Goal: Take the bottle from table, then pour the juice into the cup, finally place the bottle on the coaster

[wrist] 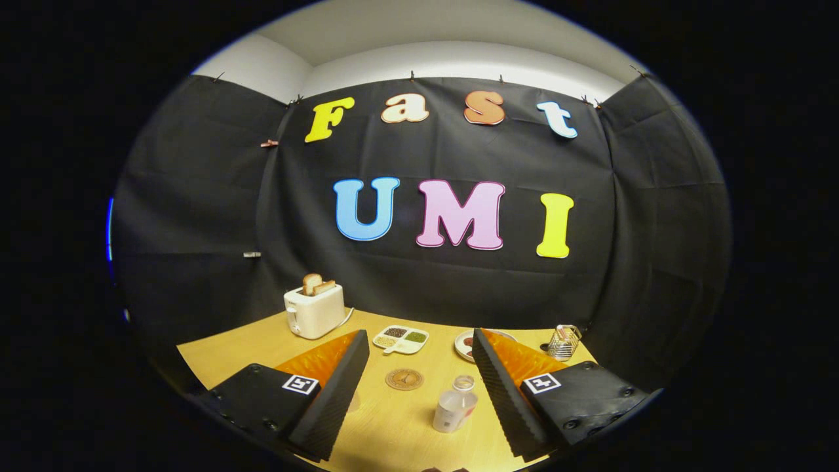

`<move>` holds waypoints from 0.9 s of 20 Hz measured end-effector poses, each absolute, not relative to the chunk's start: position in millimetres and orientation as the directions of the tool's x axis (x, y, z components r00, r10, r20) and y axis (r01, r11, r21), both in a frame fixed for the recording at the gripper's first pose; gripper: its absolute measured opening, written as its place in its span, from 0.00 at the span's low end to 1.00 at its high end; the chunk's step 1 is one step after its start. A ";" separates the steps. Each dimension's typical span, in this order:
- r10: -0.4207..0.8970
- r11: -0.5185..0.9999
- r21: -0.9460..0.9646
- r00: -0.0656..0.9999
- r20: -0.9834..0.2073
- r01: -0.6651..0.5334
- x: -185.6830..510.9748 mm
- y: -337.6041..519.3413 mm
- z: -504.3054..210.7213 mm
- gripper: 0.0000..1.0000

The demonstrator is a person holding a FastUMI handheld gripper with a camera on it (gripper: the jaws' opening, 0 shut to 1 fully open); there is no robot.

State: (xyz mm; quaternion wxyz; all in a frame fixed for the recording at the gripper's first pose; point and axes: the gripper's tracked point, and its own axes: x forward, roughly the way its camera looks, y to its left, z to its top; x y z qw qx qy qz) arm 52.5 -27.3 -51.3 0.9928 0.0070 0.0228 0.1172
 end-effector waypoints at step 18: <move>0.120 0.993 0.028 0.990 -0.080 -0.118 93.6 -60.4 -114.8 0.97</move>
